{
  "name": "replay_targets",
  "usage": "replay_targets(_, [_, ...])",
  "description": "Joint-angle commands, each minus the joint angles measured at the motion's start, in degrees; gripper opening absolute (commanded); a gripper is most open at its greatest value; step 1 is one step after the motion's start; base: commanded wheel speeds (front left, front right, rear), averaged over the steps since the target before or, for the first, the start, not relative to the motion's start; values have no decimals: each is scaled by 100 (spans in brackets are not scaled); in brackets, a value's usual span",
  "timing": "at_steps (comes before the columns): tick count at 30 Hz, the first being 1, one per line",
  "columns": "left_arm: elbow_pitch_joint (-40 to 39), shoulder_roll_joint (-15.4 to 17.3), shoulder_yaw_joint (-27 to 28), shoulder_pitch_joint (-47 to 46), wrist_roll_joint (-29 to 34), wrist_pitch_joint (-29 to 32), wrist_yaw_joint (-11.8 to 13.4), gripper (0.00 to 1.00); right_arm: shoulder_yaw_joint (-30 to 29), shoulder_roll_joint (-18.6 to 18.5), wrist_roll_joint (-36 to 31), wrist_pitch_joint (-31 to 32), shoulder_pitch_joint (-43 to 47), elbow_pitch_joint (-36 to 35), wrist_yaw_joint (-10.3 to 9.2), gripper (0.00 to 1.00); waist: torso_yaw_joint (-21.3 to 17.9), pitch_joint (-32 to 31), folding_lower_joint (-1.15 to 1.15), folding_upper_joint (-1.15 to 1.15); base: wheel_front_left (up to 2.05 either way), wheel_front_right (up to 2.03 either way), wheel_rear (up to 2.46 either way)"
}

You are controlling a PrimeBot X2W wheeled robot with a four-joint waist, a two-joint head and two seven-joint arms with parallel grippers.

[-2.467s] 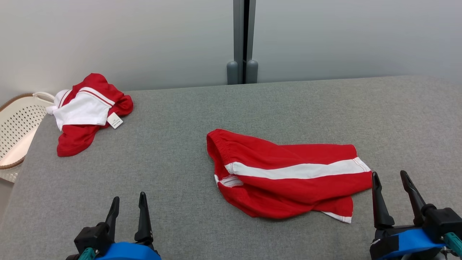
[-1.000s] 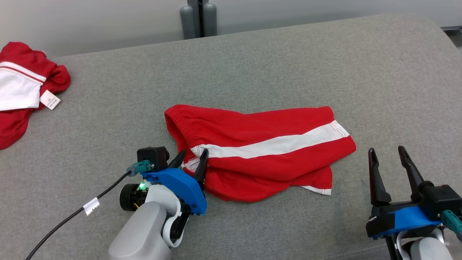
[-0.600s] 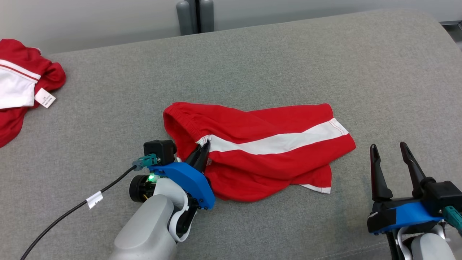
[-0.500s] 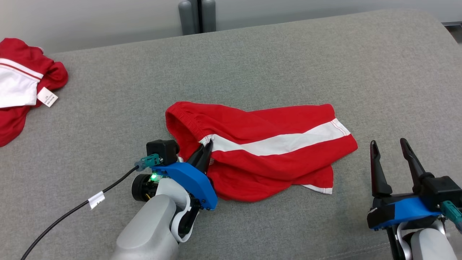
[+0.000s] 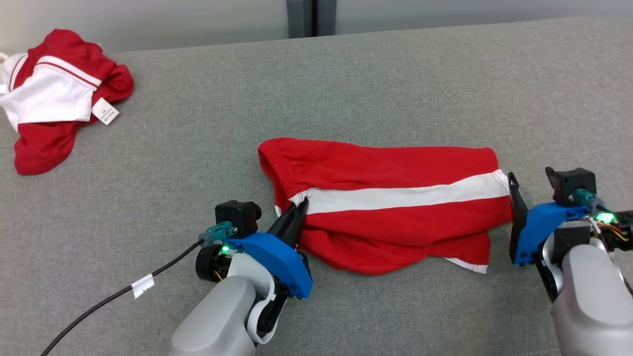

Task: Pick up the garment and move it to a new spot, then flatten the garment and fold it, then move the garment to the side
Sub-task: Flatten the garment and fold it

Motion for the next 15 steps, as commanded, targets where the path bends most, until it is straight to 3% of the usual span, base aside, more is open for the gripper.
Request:
replay_targets(1, [-45,7,-26,10,-17,-19,15,0,47,-54,-27,132,-193,246,1,100,82,60,0,-1,0,0,0])
replay_targets(7, [-130,6,-172,-34,-91,-44,96,0,296,-158,242,520,-681,1215,1,100,197,111,0,-1,0,0,0])
replay_targets(15, [-60,17,-209,-56,-97,-81,158,0,854,57,1196,695,-896,1896,8,100,149,102,0,-1,0,0,0])
